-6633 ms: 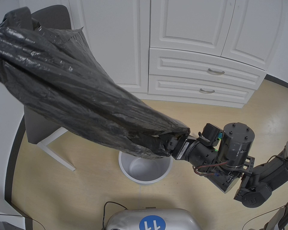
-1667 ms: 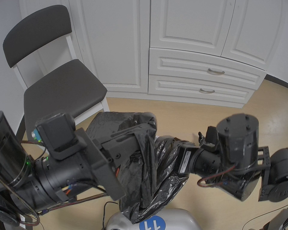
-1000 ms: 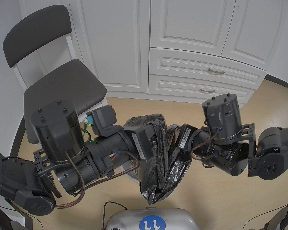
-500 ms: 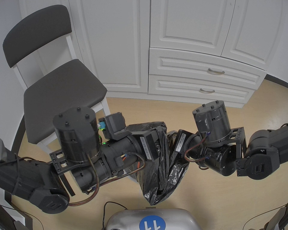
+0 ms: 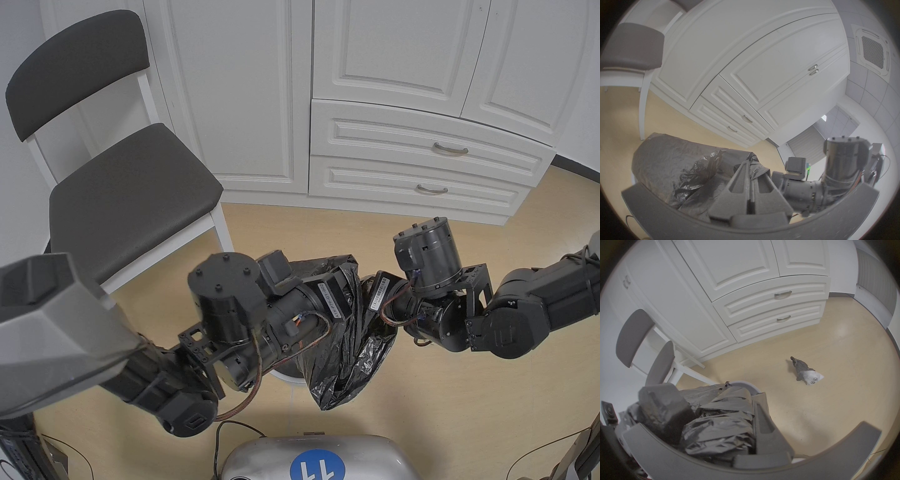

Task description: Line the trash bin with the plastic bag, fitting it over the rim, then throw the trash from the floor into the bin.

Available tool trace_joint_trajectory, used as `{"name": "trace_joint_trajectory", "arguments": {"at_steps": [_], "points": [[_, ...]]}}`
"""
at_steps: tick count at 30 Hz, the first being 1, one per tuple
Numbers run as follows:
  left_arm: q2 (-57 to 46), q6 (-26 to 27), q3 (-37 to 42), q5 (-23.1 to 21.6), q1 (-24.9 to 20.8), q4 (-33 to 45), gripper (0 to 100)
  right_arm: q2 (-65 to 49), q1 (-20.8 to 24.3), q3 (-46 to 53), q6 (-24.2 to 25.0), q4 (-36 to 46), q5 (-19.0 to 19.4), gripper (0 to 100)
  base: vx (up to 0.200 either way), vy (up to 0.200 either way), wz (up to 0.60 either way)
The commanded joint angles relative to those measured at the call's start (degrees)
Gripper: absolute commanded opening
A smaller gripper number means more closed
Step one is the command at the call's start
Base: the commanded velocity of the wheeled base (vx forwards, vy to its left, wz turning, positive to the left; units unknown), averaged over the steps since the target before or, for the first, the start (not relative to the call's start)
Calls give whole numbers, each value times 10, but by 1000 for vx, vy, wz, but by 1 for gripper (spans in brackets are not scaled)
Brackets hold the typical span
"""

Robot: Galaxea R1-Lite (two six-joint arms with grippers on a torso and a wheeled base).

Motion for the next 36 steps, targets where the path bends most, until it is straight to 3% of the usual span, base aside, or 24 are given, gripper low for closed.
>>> {"name": "trace_joint_trajectory", "arguments": {"at_steps": [1, 6, 11, 17, 24, 36], "points": [[103, -3, -22, 12, 15, -36, 0, 43, -13, -7, 7, -14, 16, 0, 0, 0, 0], [112, -4, -25, 12, 21, -37, 0, 44, -11, -3, 8, -26, 20, 0, 0, 0, 0], [114, -17, -28, 12, 29, -47, 0, 58, 8, 24, 21, -82, 48, 0, 0, 0, 0], [153, -38, -41, 13, 36, -96, 0, 85, 26, 61, 16, -187, 48, 0, 0, 0, 0], [179, -38, -49, 13, 37, -104, 0, 117, 32, 68, 19, -219, 48, 0, 0, 0, 0], [226, -63, -78, 13, 58, -104, 0, 209, 30, 99, 22, -447, 48, 0, 0, 0, 0]]}}
